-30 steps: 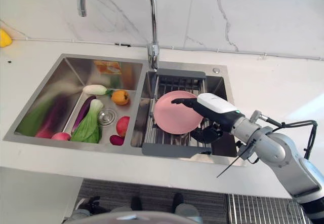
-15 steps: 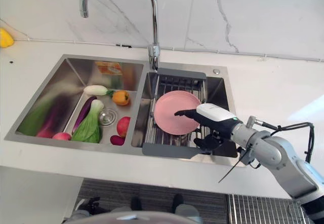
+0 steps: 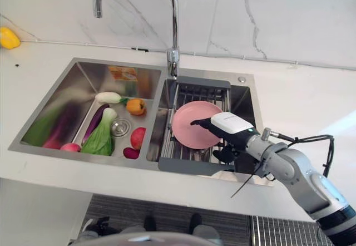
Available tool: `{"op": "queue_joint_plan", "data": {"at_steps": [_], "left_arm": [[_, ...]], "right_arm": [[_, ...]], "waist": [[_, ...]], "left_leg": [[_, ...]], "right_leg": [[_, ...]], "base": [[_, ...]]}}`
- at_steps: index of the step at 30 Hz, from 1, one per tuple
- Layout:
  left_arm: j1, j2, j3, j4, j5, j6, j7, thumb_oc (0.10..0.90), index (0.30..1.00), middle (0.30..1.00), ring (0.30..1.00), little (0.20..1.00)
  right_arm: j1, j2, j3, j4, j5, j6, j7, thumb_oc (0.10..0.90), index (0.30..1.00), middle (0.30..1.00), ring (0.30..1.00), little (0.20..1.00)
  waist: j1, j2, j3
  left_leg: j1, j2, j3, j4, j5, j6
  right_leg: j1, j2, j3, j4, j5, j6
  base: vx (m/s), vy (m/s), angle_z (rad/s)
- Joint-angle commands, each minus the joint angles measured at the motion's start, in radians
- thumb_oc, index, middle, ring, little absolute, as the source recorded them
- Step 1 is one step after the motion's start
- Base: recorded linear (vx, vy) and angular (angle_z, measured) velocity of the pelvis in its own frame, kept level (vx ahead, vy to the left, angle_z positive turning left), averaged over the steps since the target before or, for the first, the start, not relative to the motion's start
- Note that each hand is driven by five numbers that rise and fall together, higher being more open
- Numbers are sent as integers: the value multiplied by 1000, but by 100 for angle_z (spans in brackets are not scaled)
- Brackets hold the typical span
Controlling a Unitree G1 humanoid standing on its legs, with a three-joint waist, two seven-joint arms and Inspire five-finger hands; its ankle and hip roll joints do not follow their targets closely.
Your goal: Place the dishes in the dishwasher.
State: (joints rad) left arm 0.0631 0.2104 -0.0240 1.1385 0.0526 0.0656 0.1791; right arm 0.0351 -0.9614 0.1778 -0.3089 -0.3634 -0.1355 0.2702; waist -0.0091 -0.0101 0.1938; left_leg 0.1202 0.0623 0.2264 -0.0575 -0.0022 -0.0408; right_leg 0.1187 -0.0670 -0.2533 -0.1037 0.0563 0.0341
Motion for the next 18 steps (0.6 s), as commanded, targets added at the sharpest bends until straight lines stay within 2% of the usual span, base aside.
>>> {"op": "queue_joint_plan", "data": {"at_steps": [1,2,4,9,13,18], "left_arm": [[-32,2,-53,63,38,-11,32,800,900,900,900,900],[-32,2,-53,63,38,-11,32,800,900,900,900,900],[-34,-5,-57,63,46,-4,48,800,900,900,900,900],[-36,-17,-67,60,53,-5,73,800,900,900,900,900],[-35,-22,-69,61,55,-4,82,800,900,900,900,900],[-31,-30,-73,60,56,-5,110,800,900,900,900,900]], "right_arm": [[-76,-11,-50,-72,-78,-46,-151,800,900,900,900,900],[-76,-11,-50,-72,-78,-46,-151,800,900,900,900,900],[-81,41,-65,-62,-165,-35,-224,800,900,900,900,900],[-61,136,-93,-52,-258,-20,-336,800,900,900,900,900],[-47,180,-101,-54,-287,-15,-376,800,900,900,900,900],[-15,262,-123,-51,-303,-2,-479,800,900,900,900,900]], "waist": [[8,3,-28],[8,3,-28],[8,5,-26],[6,9,-22],[5,10,-19],[1,12,-18]], "left_leg": [[-20,158,-53,-30,25,-125],[-20,158,-53,-30,25,-125],[-18,156,-54,-30,23,-124],[-18,155,-55,-30,22,-121],[-18,156,-56,-30,22,-120],[-18,158,-57,-30,22,-120]], "right_leg": [[44,-193,-68,16,-67,156],[44,-193,-68,16,-67,156],[47,-192,-71,16,-68,155],[49,-193,-72,16,-70,156],[51,-193,-73,16,-71,155],[52,-192,-74,16,-73,156]], "base": [[0,0,0],[0,0,0],[0,0,0],[0,0,0],[0,0,0],[1,0,1]]}}
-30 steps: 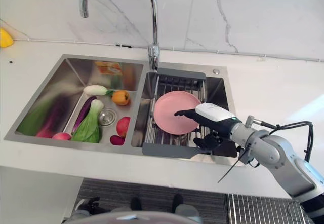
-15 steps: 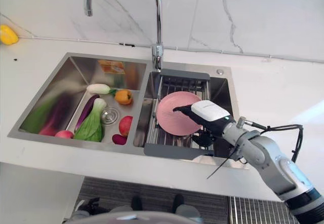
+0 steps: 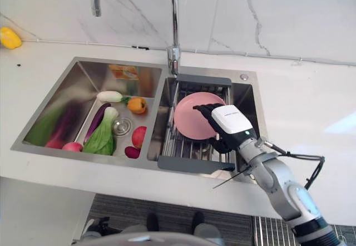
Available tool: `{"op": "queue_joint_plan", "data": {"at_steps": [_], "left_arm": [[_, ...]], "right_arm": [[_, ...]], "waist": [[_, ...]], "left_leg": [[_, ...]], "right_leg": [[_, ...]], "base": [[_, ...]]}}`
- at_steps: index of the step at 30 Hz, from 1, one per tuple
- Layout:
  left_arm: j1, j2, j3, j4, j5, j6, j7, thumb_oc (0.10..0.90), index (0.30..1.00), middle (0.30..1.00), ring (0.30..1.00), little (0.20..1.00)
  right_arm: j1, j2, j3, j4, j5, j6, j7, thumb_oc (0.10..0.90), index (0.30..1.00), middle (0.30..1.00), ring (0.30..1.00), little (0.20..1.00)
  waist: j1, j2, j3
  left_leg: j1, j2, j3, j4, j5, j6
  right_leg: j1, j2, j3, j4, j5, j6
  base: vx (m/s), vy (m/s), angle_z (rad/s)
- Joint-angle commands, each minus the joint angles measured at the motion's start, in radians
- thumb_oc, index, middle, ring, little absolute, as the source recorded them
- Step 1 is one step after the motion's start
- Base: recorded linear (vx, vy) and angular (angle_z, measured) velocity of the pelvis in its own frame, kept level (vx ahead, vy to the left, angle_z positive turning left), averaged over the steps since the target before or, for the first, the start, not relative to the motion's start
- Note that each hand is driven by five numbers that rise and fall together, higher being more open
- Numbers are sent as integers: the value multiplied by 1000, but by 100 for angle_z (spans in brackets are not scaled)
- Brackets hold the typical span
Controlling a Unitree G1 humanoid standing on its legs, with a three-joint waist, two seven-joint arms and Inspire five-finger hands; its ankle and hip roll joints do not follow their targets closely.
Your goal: Place the dishes in the dishwasher.
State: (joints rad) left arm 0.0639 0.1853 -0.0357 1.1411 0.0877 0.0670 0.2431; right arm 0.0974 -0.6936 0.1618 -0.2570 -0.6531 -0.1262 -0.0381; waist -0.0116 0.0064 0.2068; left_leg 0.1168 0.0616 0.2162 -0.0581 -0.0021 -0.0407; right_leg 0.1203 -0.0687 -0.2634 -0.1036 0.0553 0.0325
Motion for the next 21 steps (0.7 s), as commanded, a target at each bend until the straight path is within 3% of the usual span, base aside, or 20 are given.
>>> {"op": "queue_joint_plan", "data": {"at_steps": [1,7,10,14,17,21], "left_arm": [[-31,-5,-62,58,21,-7,47,800,900,900,900,900],[-28,-11,-67,54,14,-10,71,800,900,900,900,900],[-29,-11,-60,56,16,-5,54,800,900,900,900,900],[-27,-11,-57,55,20,-8,43,800,900,900,900,900],[-26,-8,-59,54,25,-10,44,800,900,900,900,900],[-25,-10,-73,45,28,-17,64,800,900,900,900,900]], "right_arm": [[-77,-5,-107,-102,-14,-12,-172,800,900,900,900,900],[-57,39,-86,-55,-27,2,-233,800,900,900,900,900],[-71,19,-35,-25,-34,3,-142,800,900,900,900,900],[-55,3,-33,-23,-38,-3,-123,800,900,900,900,900],[-53,-6,-40,-14,-58,0,-139,800,900,900,900,900],[-63,15,-61,10,-90,19,-246,800,900,900,900,900]], "waist": [[3,-5,-31],[0,-6,-26],[8,-9,-28],[7,-10,-30],[8,-9,-31],[7,-4,-30]], "left_leg": [[-15,158,-47,-29,22,-120],[-14,160,-47,-29,21,-122],[-14,161,-47,-29,22,-123],[-12,161,-47,-29,19,-124],[-12,159,-46,-29,19,-124],[-12,159,-45,-29,19,-123]], "right_leg": [[50,-191,-64,16,-72,157],[49,-191,-62,16,-71,158],[50,-190,-63,16,-72,157],[52,-189,-65,16,-74,157],[52,-190,-67,16,-73,158],[52,-193,-66,16,-72,159]], "base": [[0,0,0],[0,0,0],[0,0,0],[0,0,0],[0,0,0],[0,0,0]]}}
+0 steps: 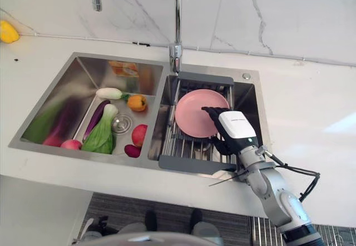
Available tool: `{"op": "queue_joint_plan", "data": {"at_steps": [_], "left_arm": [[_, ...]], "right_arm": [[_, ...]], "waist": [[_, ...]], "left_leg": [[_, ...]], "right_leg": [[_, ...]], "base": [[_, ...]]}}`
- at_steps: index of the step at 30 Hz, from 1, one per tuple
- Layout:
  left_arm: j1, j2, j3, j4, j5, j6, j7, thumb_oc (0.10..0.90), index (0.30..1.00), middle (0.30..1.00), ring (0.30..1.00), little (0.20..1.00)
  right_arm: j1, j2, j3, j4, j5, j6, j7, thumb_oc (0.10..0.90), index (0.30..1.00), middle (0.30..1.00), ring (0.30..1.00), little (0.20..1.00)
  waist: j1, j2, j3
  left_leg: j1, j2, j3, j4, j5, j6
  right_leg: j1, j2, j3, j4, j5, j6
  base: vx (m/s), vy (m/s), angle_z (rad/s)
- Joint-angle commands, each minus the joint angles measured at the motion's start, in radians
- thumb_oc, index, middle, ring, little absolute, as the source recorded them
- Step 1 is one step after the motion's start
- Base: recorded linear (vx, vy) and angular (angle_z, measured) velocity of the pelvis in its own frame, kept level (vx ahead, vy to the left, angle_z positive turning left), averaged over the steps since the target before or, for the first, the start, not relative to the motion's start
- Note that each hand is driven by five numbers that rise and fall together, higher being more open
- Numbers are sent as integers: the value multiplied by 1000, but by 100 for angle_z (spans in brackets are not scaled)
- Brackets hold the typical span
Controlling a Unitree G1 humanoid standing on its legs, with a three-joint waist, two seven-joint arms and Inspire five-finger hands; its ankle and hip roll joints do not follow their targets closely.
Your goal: Place the dishes in the dishwasher.
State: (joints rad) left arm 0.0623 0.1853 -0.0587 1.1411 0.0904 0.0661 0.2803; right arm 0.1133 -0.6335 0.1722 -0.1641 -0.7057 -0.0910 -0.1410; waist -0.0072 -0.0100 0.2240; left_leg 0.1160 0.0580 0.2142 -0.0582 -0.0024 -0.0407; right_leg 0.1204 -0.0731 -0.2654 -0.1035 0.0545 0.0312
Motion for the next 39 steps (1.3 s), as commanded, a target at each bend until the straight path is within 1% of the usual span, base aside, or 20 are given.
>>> {"op": "queue_joint_plan", "data": {"at_steps": [1,10,11,14,16,17,18,21,22,24,25,27,28,29,30,32,33,34,35,39], "left_arm": [[-25,-11,-58,38,23,-17,40,800,900,900,900,900],[-26,-15,-76,32,15,-16,84,800,900,900,900,900],[-24,-15,-76,32,15,-17,88,800,900,900,900,900],[-23,-14,-77,32,15,-17,89,800,900,900,900,900],[-18,-17,-79,33,14,-18,93,800,900,900,900,900],[-16,-18,-80,32,13,-19,98,800,900,900,900,900],[-11,-18,-83,31,9,-21,103,800,900,900,900,900],[-10,-17,-83,30,8,-19,100,800,900,900,900,900],[-8,-15,-79,32,8,-16,99,800,900,900,900,900],[-6,-16,-75,34,13,-16,94,800,900,900,900,900],[-4,-16,-74,35,14,-16,93,800,900,900,900,900],[-3,-17,-73,38,14,-18,92,800,900,900,900,900],[-2,-17,-75,38,17,-20,88,800,900,900,900,900],[-2,-17,-77,39,18,-21,87,800,900,900,900,900],[-2,-17,-77,39,18,-21,87,800,900,900,900,900],[-2,-14,-81,36,24,-23,82,800,900,900,900,900],[-4,-13,-83,35,28,-24,81,800,900,900,900,900],[-4,-12,-84,35,29,-26,81,800,900,900,900,900],[-6,-10,-87,39,32,-27,78,800,900,900,900,900],[-15,-5,-90,38,38,-31,76,800,900,900,900,900]], "right_arm": [[-93,-31,-74,-74,-54,-5,-187,800,900,900,900,900],[-144,24,-73,-103,-70,11,-351,800,900,900,900,900],[-145,29,-72,-108,-67,4,-370,745,818,818,818,818],[-148,28,-63,-105,-70,5,-379,729,794,794,794,794],[-149,41,-55,-100,-33,-11,-397,717,775,775,775,775],[-144,59,-54,-101,3,-29,-412,689,733,733,733,733],[-137,80,-50,-95,45,-45,-423,707,761,761,761,761],[-142,88,-27,-56,77,-44,-398,725,787,787,787,787],[-147,84,-17,-33,82,-32,-377,756,834,834,834,834],[-151,75,-19,-25,72,-20,-358,712,768,768,768,768],[-148,73,-24,-27,70,-19,-357,631,646,646,646,646],[-146,71,-28,-26,66,-17,-358,574,561,561,561,561],[-151,68,-27,-22,57,-15,-356,527,491,491,491,491],[-155,63,-25,-15,52,-14,-357,499,448,448,448,448],[-156,63,-24,-14,52,-14,-357,497,446,446,446,446],[-188,38,-8,4,13,-1,-347,549,524,524,524,524],[-201,32,-1,14,1,2,-349,560,540,540,540,540],[-216,27,9,21,-6,1,-351,541,512,512,512,512],[-239,14,25,29,-27,3,-347,400,300,300,300,300],[-299,-27,59,29,-94,9,-354,400,300,300,300,300]], "waist": [[3,14,-47],[4,20,-46],[4,20,-45],[6,20,-45],[8,20,-46],[7,21,-46],[7,21,-47],[9,21,-47],[13,19,-47],[15,19,-48],[16,20,-49],[17,20,-49],[18,19,-50],[19,19,-50],[19,19,-50],[26,18,-53],[28,18,-54],[30,17,-53],[33,16,-54],[41,15,-56]], "left_leg": [[-11,162,-43,-29,19,-123],[-8,163,-44,-29,19,-122],[-8,163,-44,-29,19,-122],[-8,163,-45,-29,18,-122],[-7,162,-46,-29,18,-122],[-6,163,-46,-29,18,-122],[-6,163,-47,-29,18,-122],[-7,164,-46,-29,18,-123],[-7,163,-47,-29,18,-123],[-7,164,-47,-29,18,-124],[-7,164,-47,-29,19,-124],[-7,164,-48,-29,19,-124],[-6,164,-48,-29,18,-124],[-6,164,-48,-29,18,-124],[-6,164,-48,-29,18,-124],[-7,163,-50,-29,18,-124],[-7,164,-50,-29,19,-124],[-7,164,-50,-29,18,-124],[-6,164,-50,-29,18,-124],[-6,165,-51,-29,16,-123]], "right_leg": [[52,-189,-65,16,-72,161],[55,-189,-64,16,-74,159],[55,-189,-65,16,-74,159],[56,-189,-65,16,-75,159],[59,-189,-68,16,-75,159],[60,-189,-69,16,-76,159],[61,-189,-71,16,-77,159],[61,-190,-74,16,-76,159],[61,-189,-74,16,-76,158],[63,-190,-75,16,-77,158],[64,-189,-76,16,-77,158],[65,-189,-77,16,-77,158],[66,-189,-77,16,-77,158],[65,-190,-77,16,-76,158],[65,-190,-77,16,-76,158],[63,-189,-76,16,-76,158],[63,-189,-76,16,-76,159],[61,-189,-74,16,-75,159],[60,-189,-72,16,-75,159],[60,-190,-70,16,-77,159]], "base": [[0,0,0],[0,0,0],[0,0,0],[0,0,0],[0,0,0],[0,0,0],[0,0,0],[0,0,0],[0,0,0],[0,0,0],[0,0,0],[0,0,0],[0,0,0],[0,0,0],[0,0,0],[0,0,0],[0,0,0],[0,0,0],[0,0,0],[-2,2,-1]]}}
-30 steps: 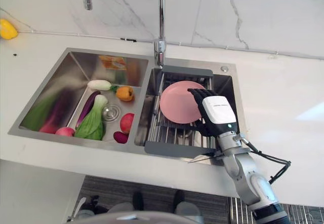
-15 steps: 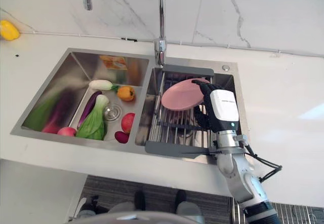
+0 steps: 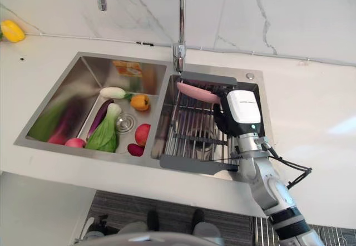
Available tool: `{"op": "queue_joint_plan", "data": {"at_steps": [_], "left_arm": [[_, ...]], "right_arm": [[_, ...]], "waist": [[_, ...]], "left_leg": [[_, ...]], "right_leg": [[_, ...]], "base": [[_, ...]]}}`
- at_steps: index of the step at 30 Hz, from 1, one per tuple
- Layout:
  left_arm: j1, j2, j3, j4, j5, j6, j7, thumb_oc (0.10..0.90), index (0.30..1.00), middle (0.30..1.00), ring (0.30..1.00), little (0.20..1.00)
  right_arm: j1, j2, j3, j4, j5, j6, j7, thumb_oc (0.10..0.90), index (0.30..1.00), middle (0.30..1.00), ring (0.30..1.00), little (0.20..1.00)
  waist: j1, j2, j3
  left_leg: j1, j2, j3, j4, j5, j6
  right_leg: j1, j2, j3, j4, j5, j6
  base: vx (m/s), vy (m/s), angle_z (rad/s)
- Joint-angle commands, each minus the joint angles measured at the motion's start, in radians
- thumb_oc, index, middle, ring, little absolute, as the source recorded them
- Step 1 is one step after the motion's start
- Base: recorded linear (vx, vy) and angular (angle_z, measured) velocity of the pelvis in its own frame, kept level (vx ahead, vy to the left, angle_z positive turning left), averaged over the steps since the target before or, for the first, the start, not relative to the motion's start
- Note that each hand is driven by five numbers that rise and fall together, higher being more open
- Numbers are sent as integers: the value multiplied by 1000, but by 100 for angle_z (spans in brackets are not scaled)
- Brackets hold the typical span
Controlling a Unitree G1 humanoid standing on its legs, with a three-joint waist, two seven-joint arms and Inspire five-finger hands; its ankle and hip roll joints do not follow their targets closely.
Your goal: Place the dishes in the dishwasher.
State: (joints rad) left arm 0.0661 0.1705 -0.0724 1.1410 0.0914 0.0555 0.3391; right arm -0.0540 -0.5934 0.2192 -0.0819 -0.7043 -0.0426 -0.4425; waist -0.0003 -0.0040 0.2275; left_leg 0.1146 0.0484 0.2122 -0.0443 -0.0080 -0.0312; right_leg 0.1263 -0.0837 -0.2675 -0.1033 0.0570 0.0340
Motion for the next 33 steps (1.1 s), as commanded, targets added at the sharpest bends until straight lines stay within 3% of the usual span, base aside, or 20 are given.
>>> {"op": "queue_joint_plan", "data": {"at_steps": [1,6,12,14,17,19,21,22,23,24,25,26,27,28,29,30,32,33], "left_arm": [[-20,10,-77,39,37,-21,18,800,900,900,900,900],[-23,11,-76,42,36,-17,25,800,900,900,900,900],[-22,8,-67,36,31,-11,36,800,900,900,900,900],[-23,12,-57,27,37,-10,35,800,900,900,900,900],[-26,18,-57,24,39,-11,34,800,900,900,900,900],[-59,29,-52,18,46,-11,25,800,900,900,900,900],[-62,30,-53,20,47,-11,24,800,900,900,900,900],[-118,42,-78,6,56,-20,17,800,900,900,900,900],[-118,42,-78,7,56,-20,17,800,900,900,900,900],[-143,66,-101,-7,69,-26,13,800,900,900,900,900],[-143,67,-101,-7,69,-26,13,800,900,900,900,900],[-138,89,-117,-20,95,-28,7,800,900,900,900,900],[-136,89,-118,-21,95,-27,6,800,900,900,900,900],[-113,99,-77,-21,90,-26,5,800,900,900,900,900],[-107,98,-78,-25,90,-25,5,800,900,900,900,900],[-82,93,-27,-13,58,-23,3,800,900,900,900,900],[-74,89,-15,-5,56,-21,0,800,900,900,900,900],[-61,86,20,16,37,-21,7,800,900,900,900,900]], "right_arm": [[-139,-70,11,-56,-97,-40,-58,400,300,300,300,300],[-134,-52,-18,-81,-64,-44,-89,400,300,300,300,300],[-52,15,-173,-222,72,-82,-151,400,300,300,300,300],[27,51,-291,-325,131,-120,-182,400,300,300,300,300],[60,69,-326,-352,151,-132,-179,400,300,300,300,300],[127,105,-459,-427,176,-144,-210,400,300,300,300,300],[130,107,-462,-432,176,-143,-207,400,300,300,300,300],[85,111,-513,-455,150,-133,-255,400,300,300,300,300],[84,111,-513,-455,150,-133,-255,400,300,300,300,300],[68,110,-531,-452,135,-118,-278,400,300,300,300,300],[68,112,-532,-453,135,-118,-278,400,300,300,300,300],[100,111,-521,-451,111,-116,-278,400,300,300,300,300],[101,112,-521,-451,111,-116,-278,400,300,300,300,300],[133,87,-533,-449,81,-114,-264,400,300,300,300,300],[140,87,-533,-452,81,-114,-263,400,300,300,300,300],[186,58,-585,-439,53,-98,-252,400,300,300,300,300],[212,52,-611,-432,45,-87,-244,400,300,300,300,300],[210,46,-620,-423,31,-61,-263,400,300,300,300,300]], "waist": [[34,9,-59],[35,8,-61],[21,-8,-59],[1,-26,-59],[-3,-35,-62],[-57,-63,-51],[-52,-65,-56],[-100,-77,-27],[-99,-78,-30],[-126,-67,-22],[-122,-69,-27],[-112,-62,-43],[-107,-62,-43],[-76,-52,-62],[-68,-53,-59],[-45,-69,-70],[-32,-78,-75],[14,-93,-65]], "left_leg": [[-4,174,-49,-43,21,-133],[-6,172,-53,-43,21,-131],[-13,172,-63,-43,20,-125],[-14,169,-63,-43,14,-118],[-16,164,-62,-43,10,-114],[-43,139,-53,-43,6,-94],[-49,136,-49,-43,6,-92],[-125,121,-2,-43,16,-76],[-128,121,0,-43,17,-76],[-174,140,37,-43,31,-69],[-182,139,41,-43,38,-68],[-208,139,85,-43,56,-44],[-207,141,90,-43,61,-45],[-237,145,135,-43,79,-21],[-227,147,143,-43,79,-23],[-258,113,173,-34,88,-10],[-275,99,184,-32,105,-8],[-298,113,234,-16,133,-22]], "right_leg": [[54,-180,-69,16,-79,157],[55,-181,-74,16,-78,157],[50,-177,-74,16,-76,156],[40,-177,-64,16,-69,160],[33,-180,-58,16,-65,163],[-21,-200,-11,16,-18,180],[-29,-203,-7,16,-15,181],[-176,-218,85,16,84,218],[-181,-218,88,16,85,218],[-218,-190,157,16,70,224],[-230,-190,163,16,77,224],[-143,-156,174,96,-5,190],[-150,-154,180,106,-8,188],[-56,-118,137,199,-100,170],[-63,-120,146,225,-117,167],[13,-57,169,290,-165,161],[49,-21,195,254,-167,150],[93,-34,46,144,-212,114]], "base": [[0,0,0],[0,0,0],[-8,26,4],[9,72,5],[7,61,5],[-85,185,-10],[-212,137,-9],[-337,174,-36],[-550,298,-92],[-232,123,-129],[-475,281,-148],[-276,152,-109],[-467,348,-76],[-231,176,-62],[-331,289,-94],[-173,124,-119],[-198,59,-96],[-170,-50,-50]]}}
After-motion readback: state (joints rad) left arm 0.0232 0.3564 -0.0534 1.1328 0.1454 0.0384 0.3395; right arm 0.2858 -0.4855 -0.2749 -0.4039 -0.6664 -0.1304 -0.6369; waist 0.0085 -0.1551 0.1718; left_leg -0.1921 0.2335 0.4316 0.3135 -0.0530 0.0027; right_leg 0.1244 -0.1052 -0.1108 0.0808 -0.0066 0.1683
